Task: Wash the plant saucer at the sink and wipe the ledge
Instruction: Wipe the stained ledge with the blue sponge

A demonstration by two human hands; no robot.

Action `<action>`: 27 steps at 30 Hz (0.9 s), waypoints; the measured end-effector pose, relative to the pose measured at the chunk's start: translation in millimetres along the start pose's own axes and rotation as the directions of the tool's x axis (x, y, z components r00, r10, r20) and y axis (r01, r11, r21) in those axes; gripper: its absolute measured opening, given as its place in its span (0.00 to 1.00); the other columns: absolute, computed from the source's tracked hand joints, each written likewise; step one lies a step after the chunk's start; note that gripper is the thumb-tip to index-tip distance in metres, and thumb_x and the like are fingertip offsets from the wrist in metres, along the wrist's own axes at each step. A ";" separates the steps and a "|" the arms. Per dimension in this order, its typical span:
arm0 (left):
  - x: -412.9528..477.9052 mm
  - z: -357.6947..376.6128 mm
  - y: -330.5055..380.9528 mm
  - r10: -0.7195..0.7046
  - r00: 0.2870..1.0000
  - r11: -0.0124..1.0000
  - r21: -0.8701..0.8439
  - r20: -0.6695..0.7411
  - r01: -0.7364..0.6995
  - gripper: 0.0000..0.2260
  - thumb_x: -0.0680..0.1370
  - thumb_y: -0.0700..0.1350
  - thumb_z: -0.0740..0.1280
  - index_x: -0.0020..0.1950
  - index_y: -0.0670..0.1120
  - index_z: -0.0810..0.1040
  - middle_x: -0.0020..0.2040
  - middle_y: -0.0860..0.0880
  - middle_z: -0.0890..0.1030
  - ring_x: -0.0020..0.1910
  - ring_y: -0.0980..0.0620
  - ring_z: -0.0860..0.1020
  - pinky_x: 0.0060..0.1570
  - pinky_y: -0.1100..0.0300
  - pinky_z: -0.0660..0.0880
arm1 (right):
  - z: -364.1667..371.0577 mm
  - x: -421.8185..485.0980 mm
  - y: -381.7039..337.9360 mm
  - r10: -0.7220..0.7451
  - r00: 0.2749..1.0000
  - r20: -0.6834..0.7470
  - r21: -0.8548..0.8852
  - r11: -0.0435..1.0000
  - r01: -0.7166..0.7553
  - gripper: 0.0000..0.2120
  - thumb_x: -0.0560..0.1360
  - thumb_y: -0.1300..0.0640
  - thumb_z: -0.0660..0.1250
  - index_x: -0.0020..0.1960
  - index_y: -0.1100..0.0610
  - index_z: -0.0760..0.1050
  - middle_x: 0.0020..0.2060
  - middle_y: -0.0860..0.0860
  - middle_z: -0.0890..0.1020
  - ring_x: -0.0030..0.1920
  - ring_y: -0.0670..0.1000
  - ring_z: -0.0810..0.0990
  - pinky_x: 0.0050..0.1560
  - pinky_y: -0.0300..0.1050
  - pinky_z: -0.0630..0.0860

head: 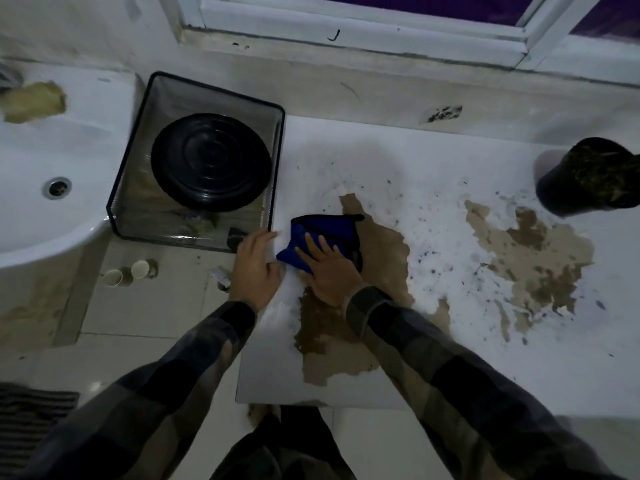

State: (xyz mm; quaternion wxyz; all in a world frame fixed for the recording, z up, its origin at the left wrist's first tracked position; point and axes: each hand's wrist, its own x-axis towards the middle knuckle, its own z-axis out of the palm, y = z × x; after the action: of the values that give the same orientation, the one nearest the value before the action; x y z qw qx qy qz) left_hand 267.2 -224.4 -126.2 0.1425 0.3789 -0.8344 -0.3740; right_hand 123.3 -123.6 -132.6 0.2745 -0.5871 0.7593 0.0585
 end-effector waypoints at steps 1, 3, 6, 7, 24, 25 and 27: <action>-10.5 -0.2 -3.9 -0.037 0.999 0.999 -0.017 -0.004 0.037 0.23 0.72 0.36 0.60 0.68 0.41 0.69 0.69 0.41 0.68 0.68 0.43 0.66 0.70 0.51 0.61 | 5.3 -5.2 -4.7 0.003 1.000 -0.005 -0.002 1.000 -0.003 0.26 0.83 0.46 0.45 0.78 0.50 0.43 0.77 0.52 0.41 0.76 0.57 0.42 0.75 0.56 0.45; -30.4 0.3 -12.3 -0.101 0.995 0.994 -0.031 -0.008 0.101 0.23 0.74 0.36 0.60 0.70 0.40 0.67 0.70 0.41 0.67 0.69 0.42 0.64 0.71 0.49 0.60 | 14.1 -14.8 -13.6 0.011 1.000 -0.002 -0.009 1.000 -0.011 0.26 0.82 0.45 0.45 0.78 0.50 0.43 0.77 0.52 0.41 0.76 0.57 0.41 0.75 0.56 0.45; -59.5 3.7 -25.6 -0.161 0.987 0.985 -0.062 -0.029 0.159 0.25 0.77 0.37 0.62 0.73 0.41 0.61 0.73 0.41 0.64 0.71 0.42 0.63 0.71 0.47 0.61 | 29.2 -30.5 -27.7 0.010 1.000 -0.002 -0.030 1.000 -0.011 0.27 0.82 0.45 0.45 0.77 0.52 0.43 0.77 0.53 0.41 0.76 0.57 0.41 0.75 0.56 0.47; -68.3 5.1 -28.7 -0.191 0.981 0.979 -0.080 -0.030 0.188 0.25 0.78 0.39 0.62 0.74 0.41 0.59 0.73 0.41 0.63 0.71 0.42 0.63 0.71 0.46 0.61 | 34.6 -35.5 -32.0 0.011 1.000 -0.004 -0.031 0.999 -0.011 0.27 0.82 0.45 0.46 0.77 0.52 0.43 0.77 0.53 0.41 0.76 0.57 0.41 0.75 0.57 0.47; -143.7 38.3 -40.1 -0.338 0.933 0.917 -0.267 -0.122 0.297 0.33 0.76 0.62 0.52 0.75 0.44 0.57 0.71 0.42 0.67 0.69 0.44 0.67 0.68 0.45 0.65 | 92.0 -40.9 -53.3 -0.248 0.942 -0.226 -0.282 0.942 0.180 0.25 0.78 0.39 0.47 0.73 0.45 0.62 0.74 0.52 0.63 0.73 0.61 0.58 0.68 0.63 0.54; -143.8 39.2 -40.3 -0.341 0.930 0.919 -0.255 -0.136 0.300 0.33 0.76 0.62 0.51 0.75 0.43 0.56 0.72 0.42 0.67 0.69 0.44 0.66 0.69 0.47 0.63 | 89.4 -36.4 -50.4 -0.267 0.933 -0.243 -0.279 0.940 0.196 0.25 0.79 0.39 0.46 0.72 0.44 0.63 0.74 0.52 0.63 0.73 0.62 0.58 0.69 0.64 0.52; -143.5 40.1 -37.8 -0.339 0.928 0.927 -0.224 -0.157 0.301 0.34 0.75 0.60 0.51 0.76 0.42 0.55 0.73 0.41 0.64 0.71 0.45 0.62 0.70 0.55 0.58 | 80.7 -25.4 -45.4 -0.273 0.921 -0.277 -0.275 0.941 0.196 0.24 0.79 0.39 0.45 0.72 0.43 0.63 0.75 0.50 0.62 0.74 0.62 0.57 0.70 0.65 0.49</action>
State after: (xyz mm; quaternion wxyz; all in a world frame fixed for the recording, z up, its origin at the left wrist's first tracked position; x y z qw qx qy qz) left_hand 362.7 -114.0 -174.6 0.1960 0.5288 -0.7024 -0.4343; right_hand 197.4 -82.4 -177.7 0.0828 -0.7051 0.7038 0.0241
